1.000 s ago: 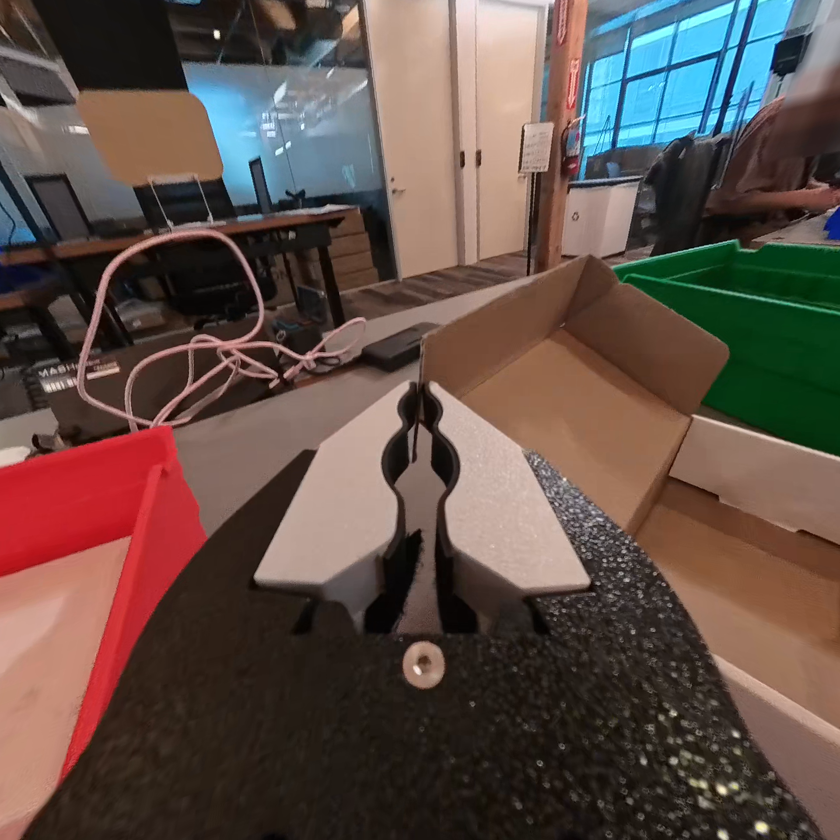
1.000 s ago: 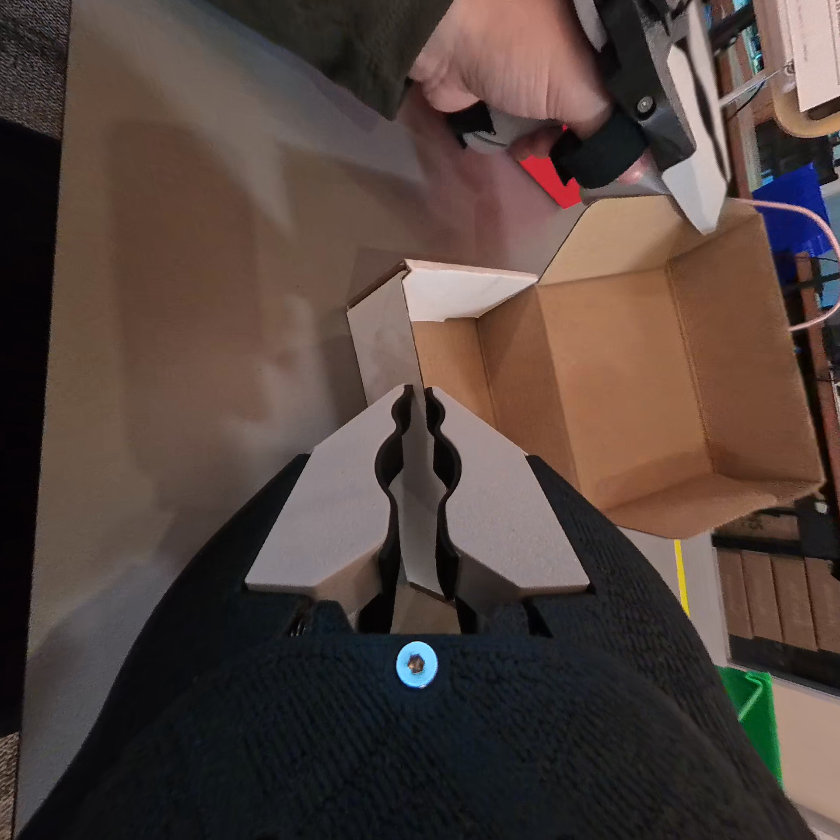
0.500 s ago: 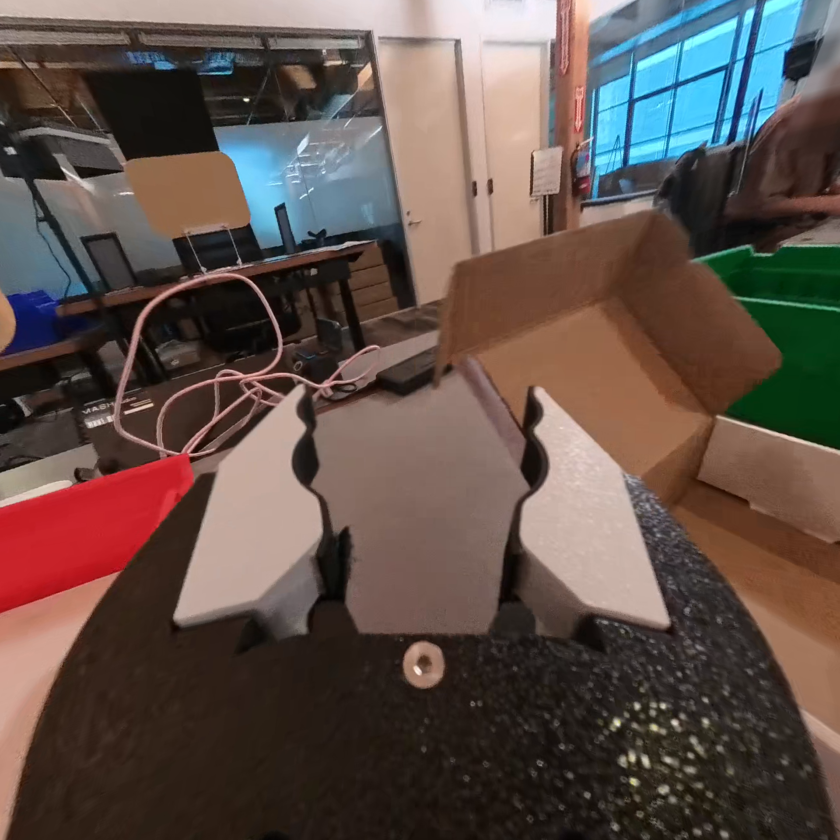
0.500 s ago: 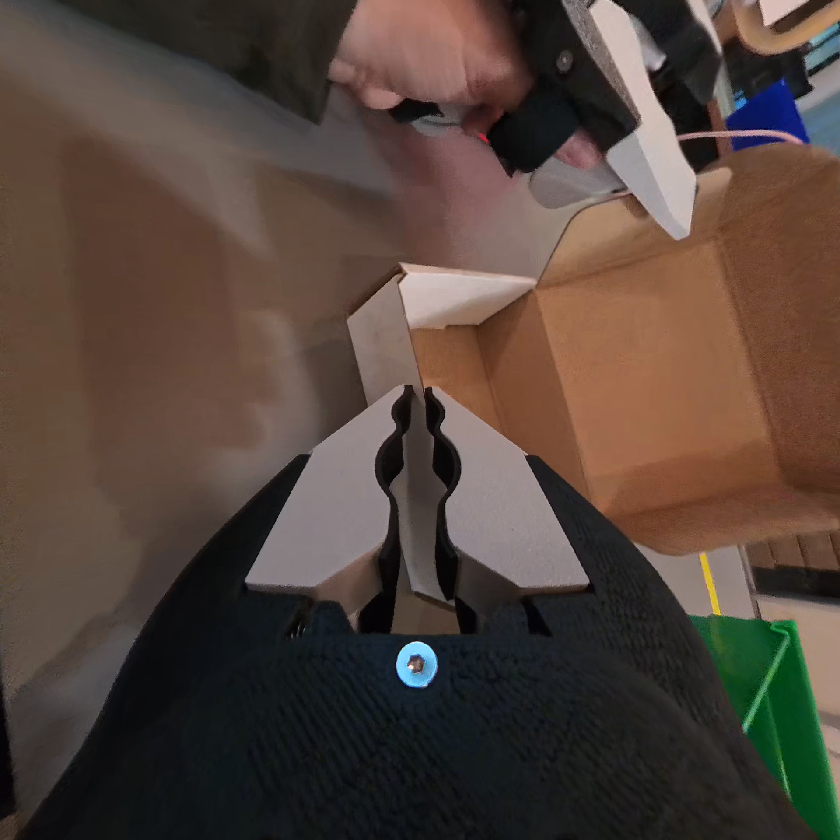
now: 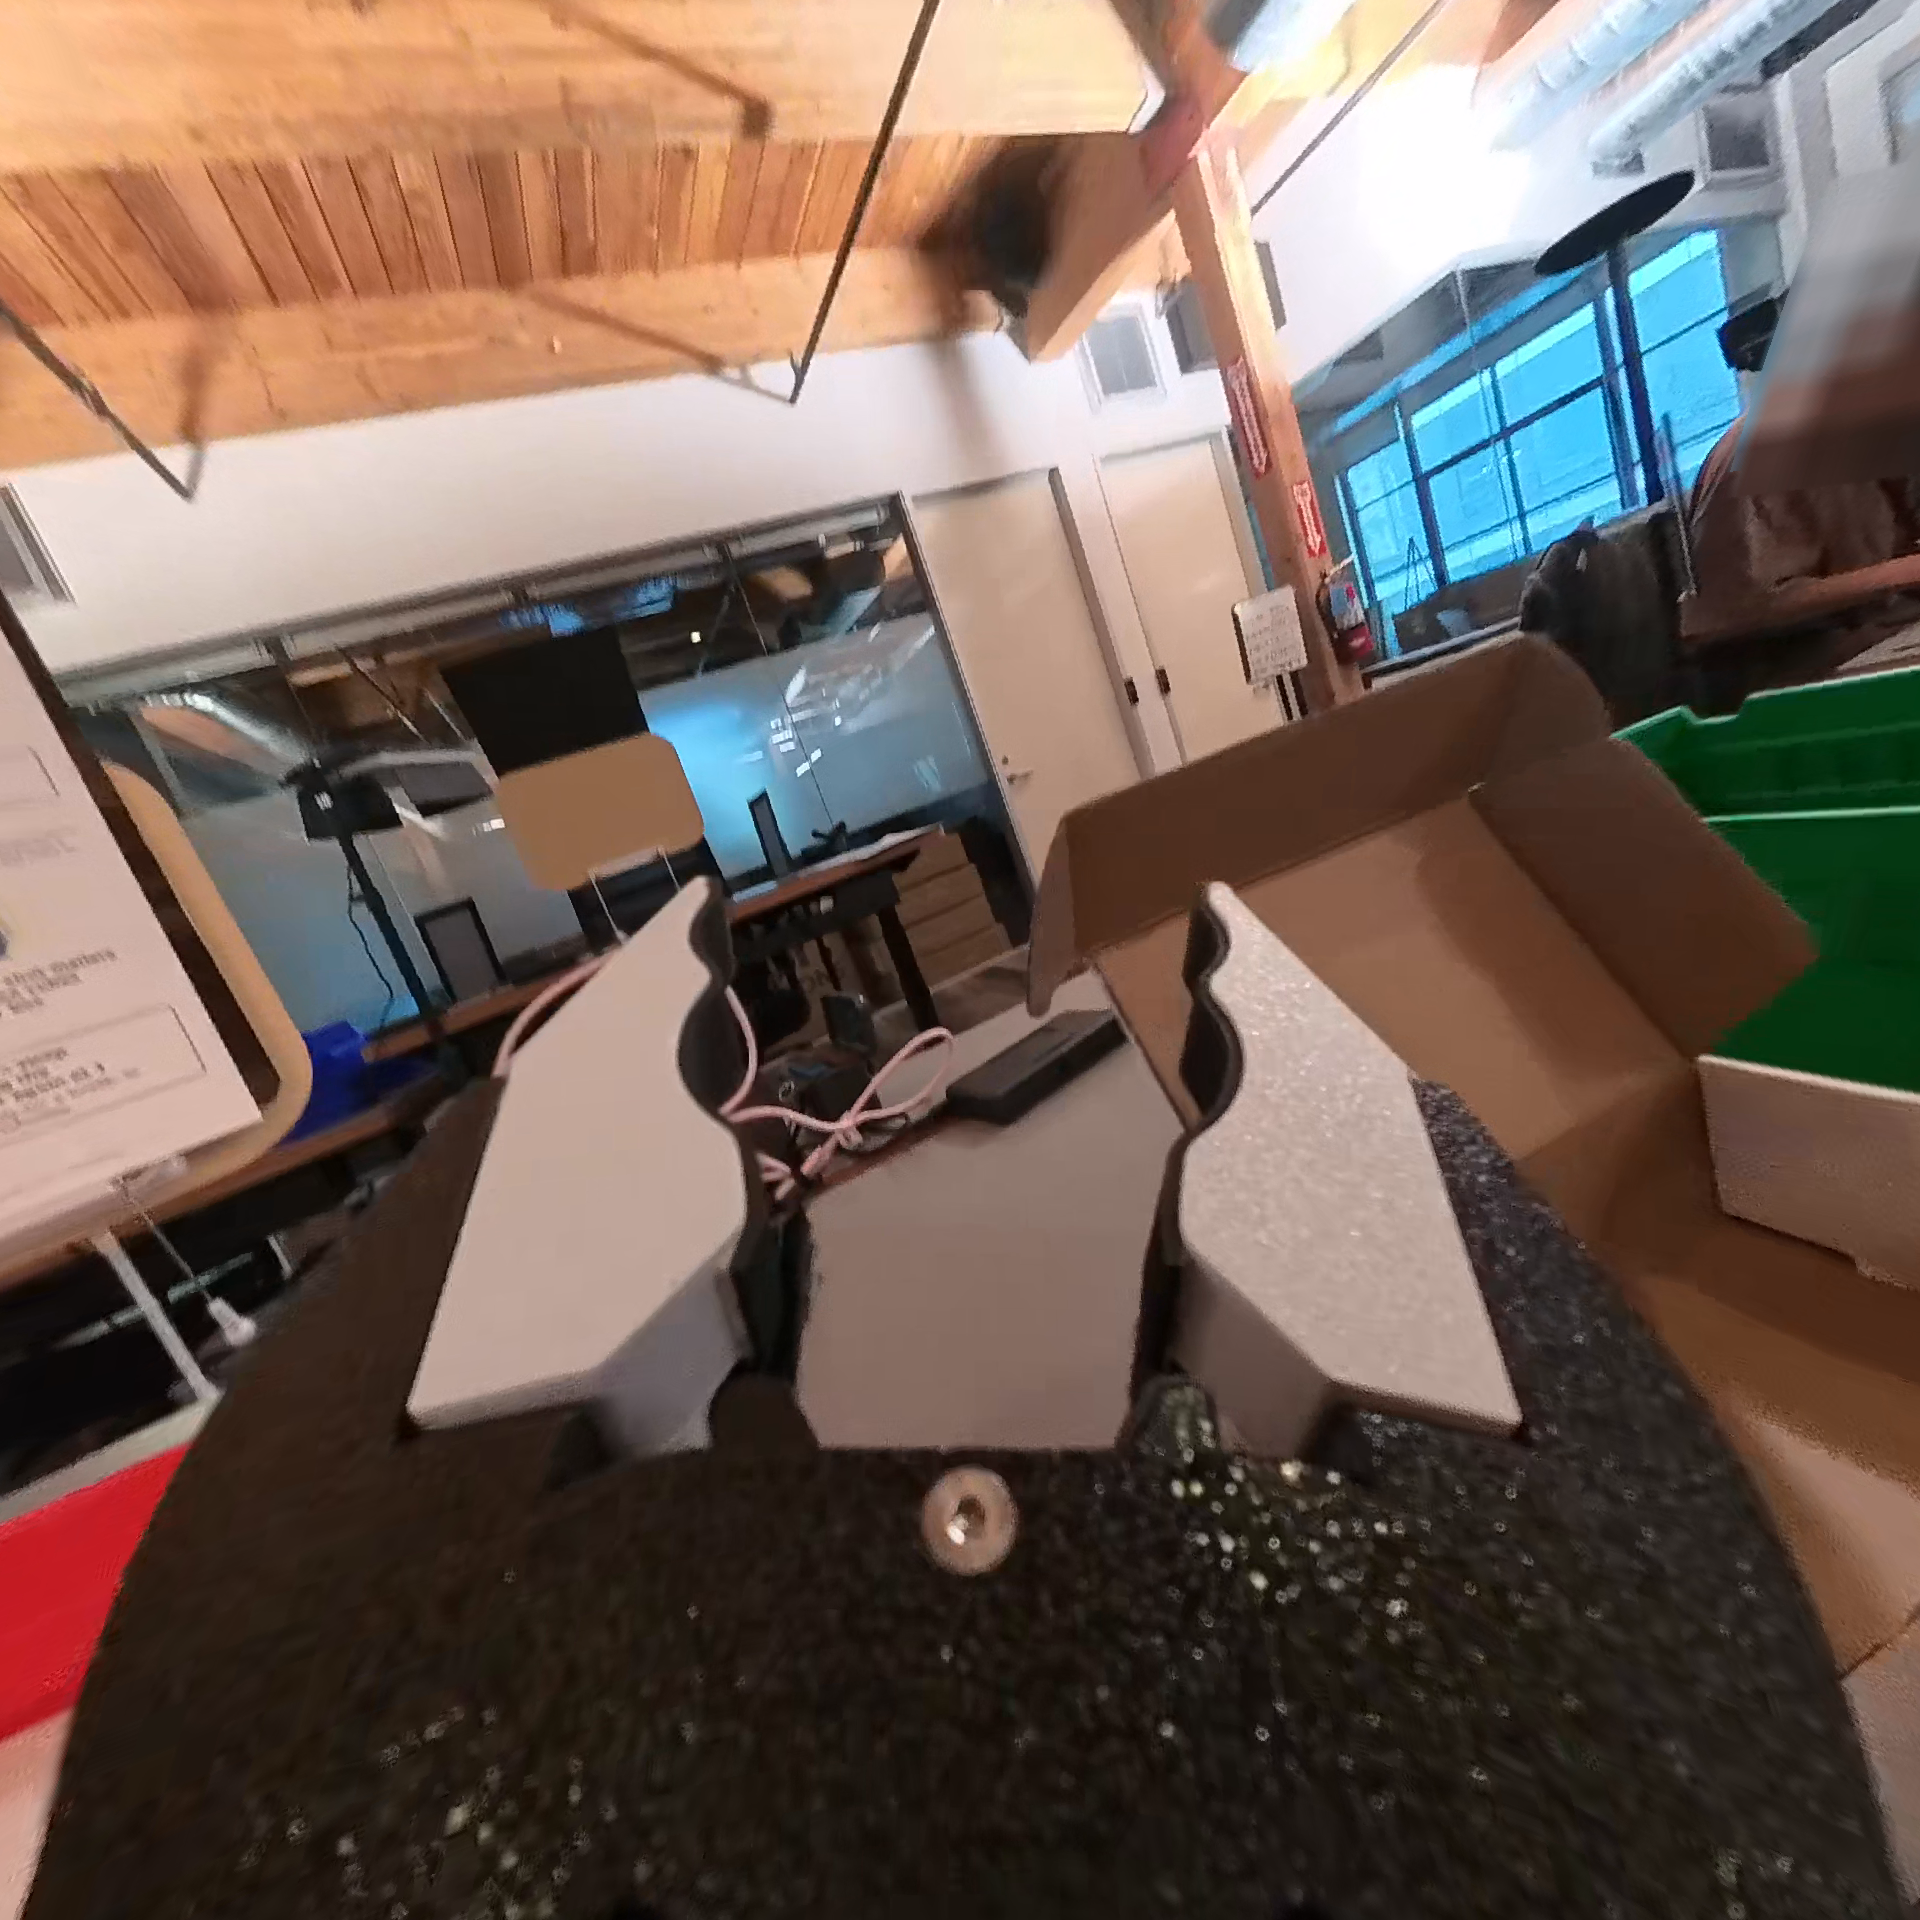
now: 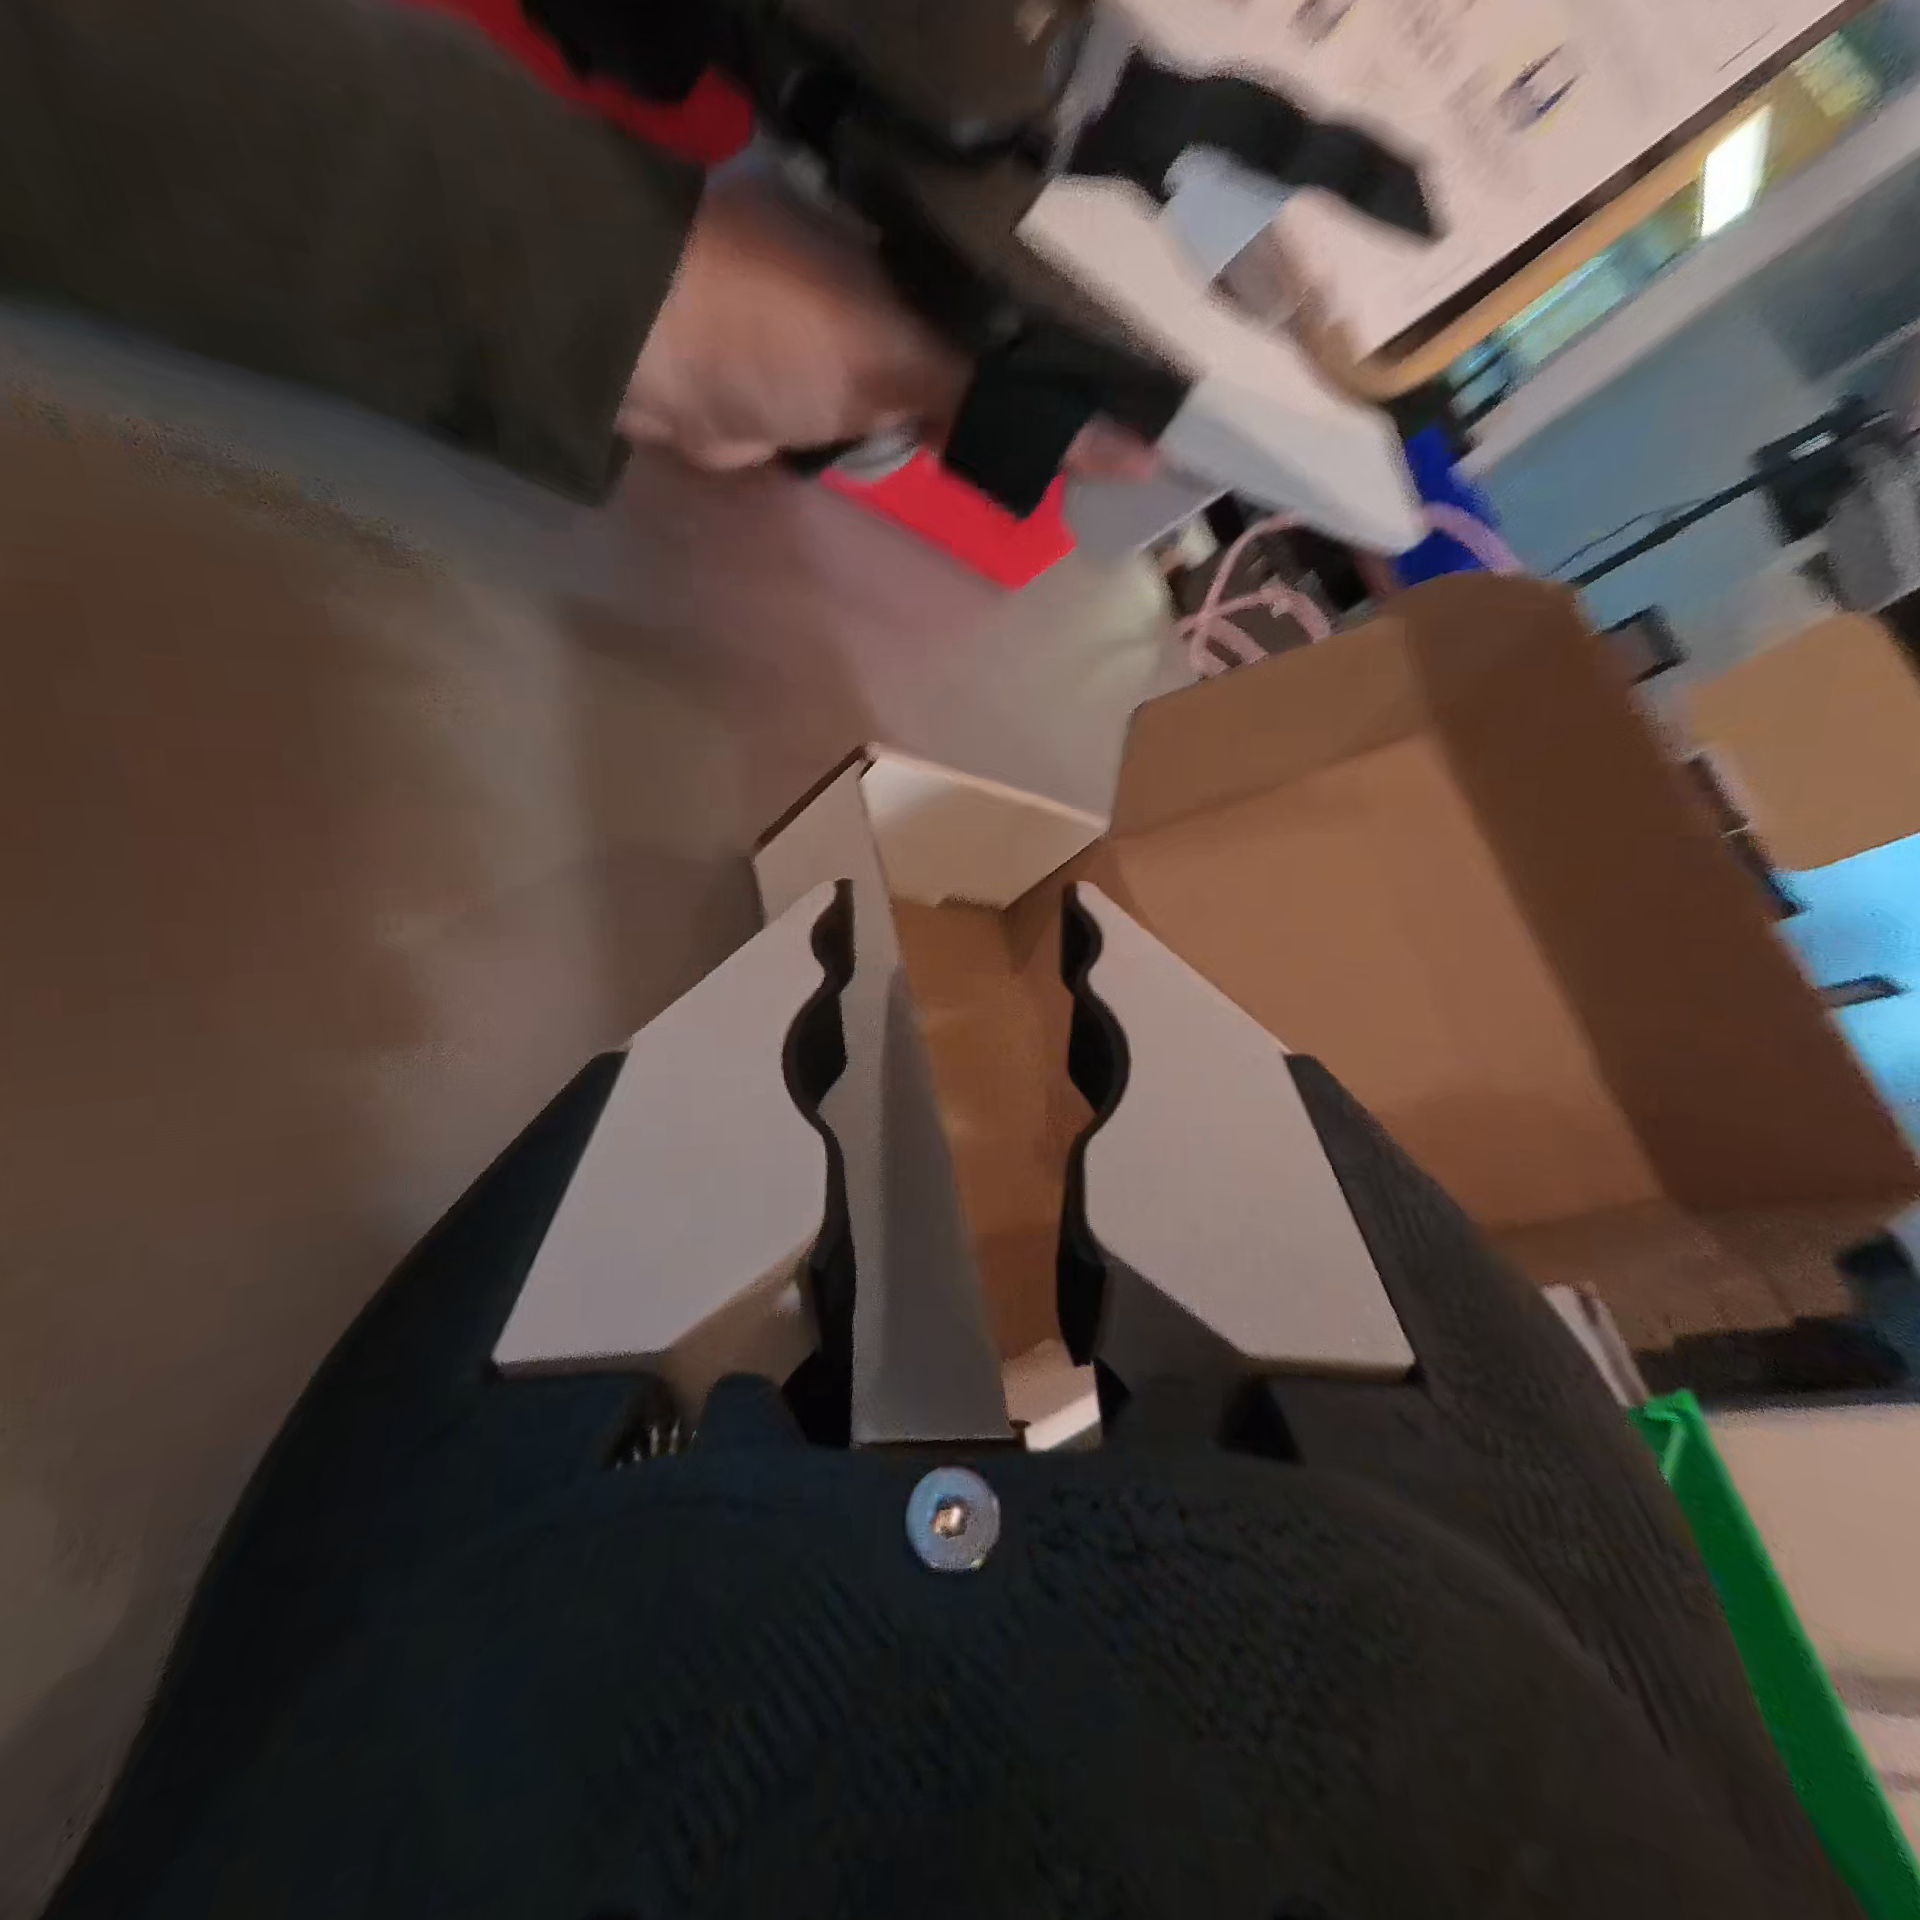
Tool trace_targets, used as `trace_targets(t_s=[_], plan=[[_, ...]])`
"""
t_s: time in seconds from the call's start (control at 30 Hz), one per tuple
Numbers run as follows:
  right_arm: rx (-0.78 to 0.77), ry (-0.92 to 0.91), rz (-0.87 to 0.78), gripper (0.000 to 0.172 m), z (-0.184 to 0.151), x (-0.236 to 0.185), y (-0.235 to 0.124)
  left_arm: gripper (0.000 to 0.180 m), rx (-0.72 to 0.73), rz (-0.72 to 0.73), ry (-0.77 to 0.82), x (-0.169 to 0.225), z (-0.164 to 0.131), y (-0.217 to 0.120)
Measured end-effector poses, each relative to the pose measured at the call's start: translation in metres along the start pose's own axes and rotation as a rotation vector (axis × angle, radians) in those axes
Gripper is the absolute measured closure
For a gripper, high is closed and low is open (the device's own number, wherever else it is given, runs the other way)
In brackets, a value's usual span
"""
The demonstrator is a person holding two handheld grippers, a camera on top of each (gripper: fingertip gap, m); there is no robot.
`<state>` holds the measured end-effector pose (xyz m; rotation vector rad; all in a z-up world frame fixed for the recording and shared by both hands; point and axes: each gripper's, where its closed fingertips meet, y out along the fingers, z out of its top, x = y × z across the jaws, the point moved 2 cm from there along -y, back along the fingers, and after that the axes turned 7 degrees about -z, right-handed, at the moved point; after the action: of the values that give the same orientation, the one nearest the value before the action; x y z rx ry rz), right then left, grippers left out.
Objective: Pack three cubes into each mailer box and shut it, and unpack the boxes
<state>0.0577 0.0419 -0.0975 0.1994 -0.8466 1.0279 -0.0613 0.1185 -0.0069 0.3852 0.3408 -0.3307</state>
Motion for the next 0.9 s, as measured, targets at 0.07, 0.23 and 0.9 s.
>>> trace_targets(t_s=[0.07,0.23,0.9], plan=[[0.155,0.03,-0.127,0.123,0.013,0.012,-0.014,0.095,0.042,-0.005,0.025,0.005,0.011,-0.003],[0.453,0.138,-0.386,0.116,0.015,0.026,-0.057,0.096,0.064,-0.078,0.01,0.027,0.018,-0.004],[0.459,0.054,-0.454,0.125,0.019,0.027,-0.059,0.098,-0.976,-0.2,0.084,-0.102,0.016,-0.145]])
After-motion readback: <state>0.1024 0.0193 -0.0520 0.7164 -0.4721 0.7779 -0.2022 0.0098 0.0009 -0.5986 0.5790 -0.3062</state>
